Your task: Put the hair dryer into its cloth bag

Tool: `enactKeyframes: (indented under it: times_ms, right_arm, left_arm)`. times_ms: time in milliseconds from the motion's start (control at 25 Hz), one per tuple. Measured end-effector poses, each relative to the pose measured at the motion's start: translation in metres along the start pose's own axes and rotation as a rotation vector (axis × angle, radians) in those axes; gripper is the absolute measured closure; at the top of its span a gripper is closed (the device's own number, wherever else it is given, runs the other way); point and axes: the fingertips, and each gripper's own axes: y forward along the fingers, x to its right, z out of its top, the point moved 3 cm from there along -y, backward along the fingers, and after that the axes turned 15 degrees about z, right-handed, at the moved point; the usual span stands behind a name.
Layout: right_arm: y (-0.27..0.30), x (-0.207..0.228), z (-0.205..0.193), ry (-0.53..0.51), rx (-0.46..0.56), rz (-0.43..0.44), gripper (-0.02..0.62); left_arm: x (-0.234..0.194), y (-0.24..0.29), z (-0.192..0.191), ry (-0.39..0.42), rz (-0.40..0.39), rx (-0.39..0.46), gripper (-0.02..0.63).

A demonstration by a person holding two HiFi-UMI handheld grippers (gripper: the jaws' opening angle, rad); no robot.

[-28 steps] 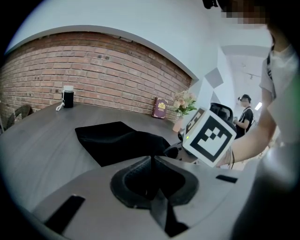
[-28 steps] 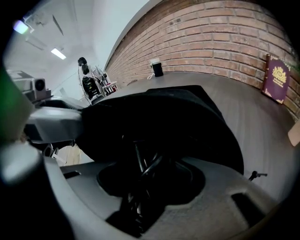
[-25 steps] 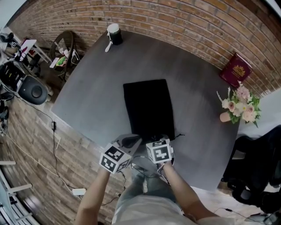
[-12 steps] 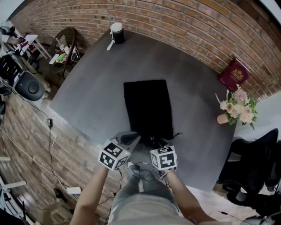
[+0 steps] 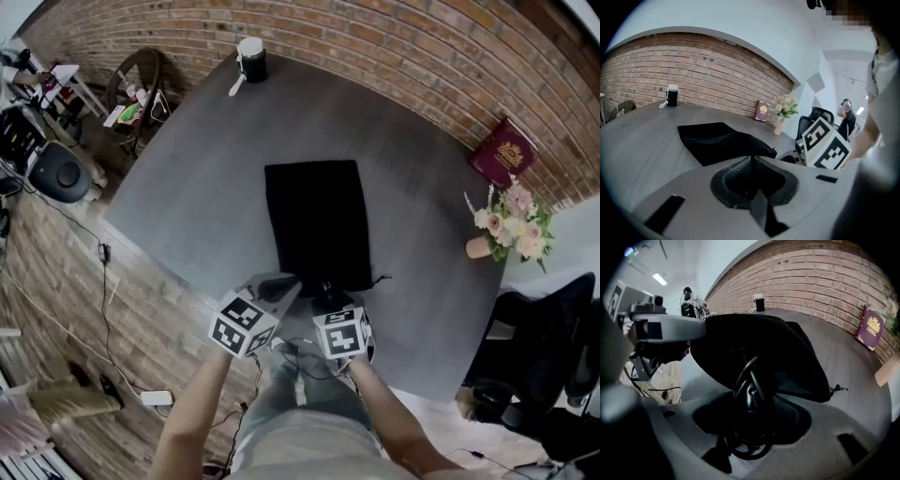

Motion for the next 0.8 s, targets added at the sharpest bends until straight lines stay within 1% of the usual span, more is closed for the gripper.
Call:
enactKeyframes:
  times_ms: [120, 240, 320, 480, 800]
  right_arm:
    - [0.001, 0.001, 0.001, -0.047, -0.027, 0.001, 0.371]
    - [-0.002, 0.001, 0.002, -0.05, -0.018, 0.024, 0.393]
    - [-0.004, 0.001, 0.002, -0.027, 0.026, 0.049, 0.4]
    - [-0.01, -0.003, 0.008, 0.041, 0.144, 0.112, 0.407]
    - [-0.02, -0.003, 0.038, 0.171, 0.381, 0.192, 0.413]
  left_arm:
    - [0.0, 0.001, 0.0, -0.006, 0.001, 0.004, 0.588]
    - [-0.001, 0.002, -0.001, -0.017, 0.004, 0.003, 0.588]
    - [0.0, 0.001, 0.0, -0.019, 0.001, 0.007, 0.588]
    - [0.005, -0.001, 0.003, -0.002, -0.012, 0.009, 0.588]
    - [0.01, -0.002, 0.009, 0.013, -0.04, 0.014, 0.588]
